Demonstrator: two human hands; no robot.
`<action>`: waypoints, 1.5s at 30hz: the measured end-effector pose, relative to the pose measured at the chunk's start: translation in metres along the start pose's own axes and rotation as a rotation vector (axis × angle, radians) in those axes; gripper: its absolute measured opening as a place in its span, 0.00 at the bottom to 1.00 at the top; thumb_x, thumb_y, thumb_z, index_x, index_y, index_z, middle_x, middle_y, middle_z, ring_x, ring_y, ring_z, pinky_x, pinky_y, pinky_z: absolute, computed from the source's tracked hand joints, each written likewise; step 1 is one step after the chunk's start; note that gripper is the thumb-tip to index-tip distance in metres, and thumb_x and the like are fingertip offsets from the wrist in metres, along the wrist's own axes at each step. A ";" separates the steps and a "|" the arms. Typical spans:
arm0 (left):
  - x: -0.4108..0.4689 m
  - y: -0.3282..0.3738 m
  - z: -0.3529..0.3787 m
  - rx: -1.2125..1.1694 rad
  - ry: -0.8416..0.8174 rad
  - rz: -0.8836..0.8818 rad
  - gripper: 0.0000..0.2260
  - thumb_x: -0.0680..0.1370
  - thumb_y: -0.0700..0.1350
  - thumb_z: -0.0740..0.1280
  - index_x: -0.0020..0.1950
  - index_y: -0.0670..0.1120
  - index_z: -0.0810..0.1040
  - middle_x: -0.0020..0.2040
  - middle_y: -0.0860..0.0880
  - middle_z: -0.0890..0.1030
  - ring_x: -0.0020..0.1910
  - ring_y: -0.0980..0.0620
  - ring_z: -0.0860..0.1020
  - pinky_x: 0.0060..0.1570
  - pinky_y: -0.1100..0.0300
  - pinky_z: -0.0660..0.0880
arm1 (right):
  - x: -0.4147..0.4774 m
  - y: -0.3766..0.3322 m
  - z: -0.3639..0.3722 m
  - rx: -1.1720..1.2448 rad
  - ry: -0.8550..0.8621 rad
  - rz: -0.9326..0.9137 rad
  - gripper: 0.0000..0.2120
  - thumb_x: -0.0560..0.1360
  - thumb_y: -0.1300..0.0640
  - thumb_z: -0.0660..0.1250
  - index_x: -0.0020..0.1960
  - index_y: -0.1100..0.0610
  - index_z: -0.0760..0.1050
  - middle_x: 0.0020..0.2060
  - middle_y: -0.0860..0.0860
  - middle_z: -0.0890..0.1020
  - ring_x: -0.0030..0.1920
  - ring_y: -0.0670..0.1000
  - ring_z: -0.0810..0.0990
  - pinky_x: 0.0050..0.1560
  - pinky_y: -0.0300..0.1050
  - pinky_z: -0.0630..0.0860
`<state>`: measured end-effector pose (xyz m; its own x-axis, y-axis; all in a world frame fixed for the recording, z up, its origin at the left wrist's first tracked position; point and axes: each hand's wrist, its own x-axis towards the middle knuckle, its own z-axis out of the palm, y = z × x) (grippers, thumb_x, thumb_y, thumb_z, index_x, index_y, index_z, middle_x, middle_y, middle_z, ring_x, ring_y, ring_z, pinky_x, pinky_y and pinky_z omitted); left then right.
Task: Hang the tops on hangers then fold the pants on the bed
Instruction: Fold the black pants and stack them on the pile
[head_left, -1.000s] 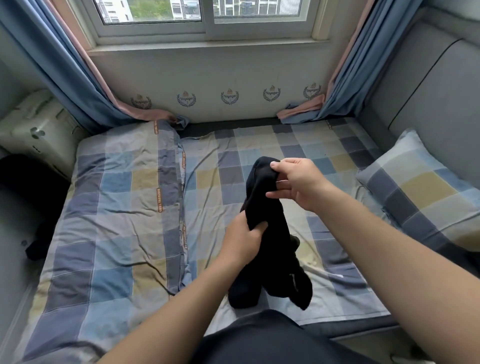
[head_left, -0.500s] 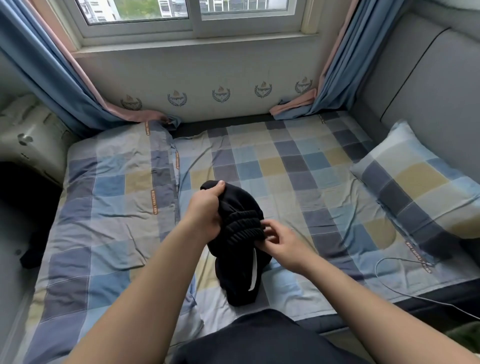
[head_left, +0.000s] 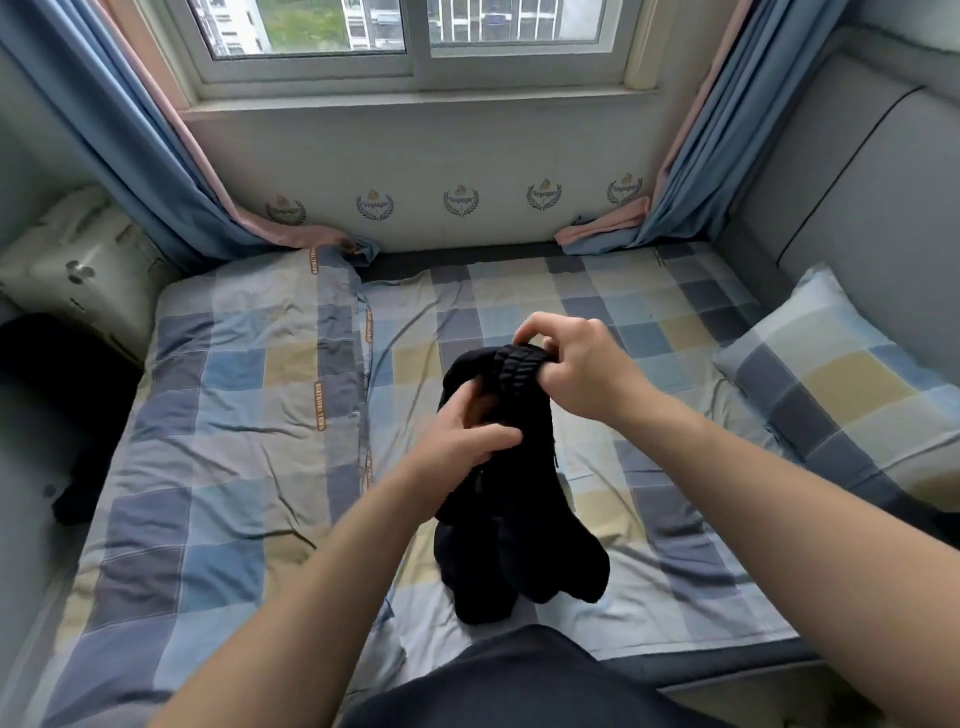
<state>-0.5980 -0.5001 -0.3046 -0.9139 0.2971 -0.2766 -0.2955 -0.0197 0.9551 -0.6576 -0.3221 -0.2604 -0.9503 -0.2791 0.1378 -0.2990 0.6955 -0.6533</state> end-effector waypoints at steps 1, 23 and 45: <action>0.001 -0.003 0.009 0.106 -0.010 0.022 0.32 0.68 0.47 0.75 0.72 0.54 0.70 0.62 0.54 0.82 0.59 0.58 0.81 0.55 0.63 0.77 | 0.005 -0.006 -0.002 0.002 0.009 0.014 0.09 0.72 0.63 0.65 0.46 0.50 0.78 0.30 0.48 0.79 0.31 0.50 0.75 0.32 0.44 0.72; 0.044 -0.042 -0.079 0.774 0.495 -0.112 0.11 0.77 0.35 0.61 0.52 0.49 0.77 0.49 0.45 0.83 0.47 0.44 0.79 0.41 0.55 0.70 | -0.009 0.091 -0.027 -0.143 0.013 0.422 0.15 0.70 0.68 0.57 0.49 0.52 0.74 0.44 0.55 0.81 0.44 0.57 0.78 0.39 0.43 0.74; 0.059 0.129 -0.133 1.354 0.621 0.142 0.13 0.72 0.35 0.62 0.50 0.50 0.77 0.53 0.44 0.81 0.53 0.41 0.77 0.48 0.51 0.77 | 0.098 0.023 -0.046 -0.592 0.238 0.005 0.10 0.76 0.62 0.61 0.51 0.53 0.78 0.48 0.52 0.78 0.53 0.60 0.77 0.43 0.47 0.69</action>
<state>-0.7271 -0.6123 -0.2120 -0.9843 -0.0807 0.1569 -0.0391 0.9669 0.2523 -0.7618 -0.3032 -0.2275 -0.9246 -0.1673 0.3421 -0.2269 0.9635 -0.1422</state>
